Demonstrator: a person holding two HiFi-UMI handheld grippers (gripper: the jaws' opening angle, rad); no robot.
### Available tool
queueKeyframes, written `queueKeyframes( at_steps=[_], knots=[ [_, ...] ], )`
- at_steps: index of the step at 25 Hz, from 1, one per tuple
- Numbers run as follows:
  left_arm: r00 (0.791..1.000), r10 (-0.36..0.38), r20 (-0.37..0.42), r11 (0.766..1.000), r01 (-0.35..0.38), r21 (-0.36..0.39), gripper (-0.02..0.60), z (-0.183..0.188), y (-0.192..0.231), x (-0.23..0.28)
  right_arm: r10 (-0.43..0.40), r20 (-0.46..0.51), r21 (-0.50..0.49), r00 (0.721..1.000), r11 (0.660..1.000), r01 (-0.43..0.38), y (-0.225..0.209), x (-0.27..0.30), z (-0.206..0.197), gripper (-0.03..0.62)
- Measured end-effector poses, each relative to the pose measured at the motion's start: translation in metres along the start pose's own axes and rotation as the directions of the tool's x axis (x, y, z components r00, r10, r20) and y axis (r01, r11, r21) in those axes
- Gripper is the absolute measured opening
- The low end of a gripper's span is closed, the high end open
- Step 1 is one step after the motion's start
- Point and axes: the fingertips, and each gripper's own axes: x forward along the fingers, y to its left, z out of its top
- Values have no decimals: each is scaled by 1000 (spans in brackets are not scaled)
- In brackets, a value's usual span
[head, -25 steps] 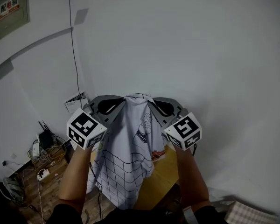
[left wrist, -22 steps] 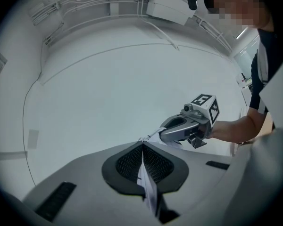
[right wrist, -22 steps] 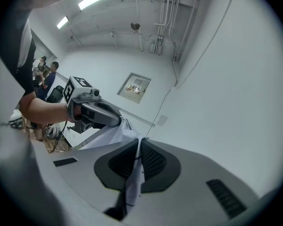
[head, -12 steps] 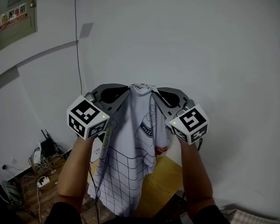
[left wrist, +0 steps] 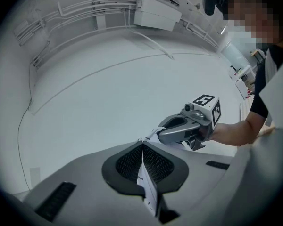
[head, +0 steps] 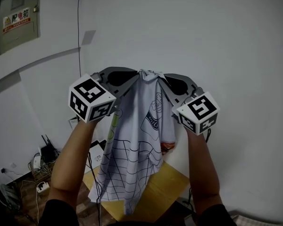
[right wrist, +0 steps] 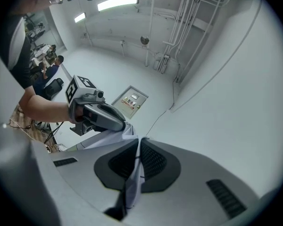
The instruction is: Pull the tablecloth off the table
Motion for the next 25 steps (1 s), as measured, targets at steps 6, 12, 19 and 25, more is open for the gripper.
queueKeyframes(
  at_steps=[6,12,19,25],
  knots=[
    [1000,8,27,1000,-9,23,12,20,11,18,-11,38,-24,999,1000,12,-24,5,12,21],
    [999,3,37,1000,-4,30,12,31,7,15,-23,46,-35,999,999,25,-24,-2,23,21],
    [999,5,38,1000,-5,10,12,31,9,14,-21,35,-51,999,998,23,-23,0,25,21],
    [999,21,39,1000,-21,-10,12,24,13,14,-5,30,-44,1000,999,6,-24,5,20,21]
  ],
)
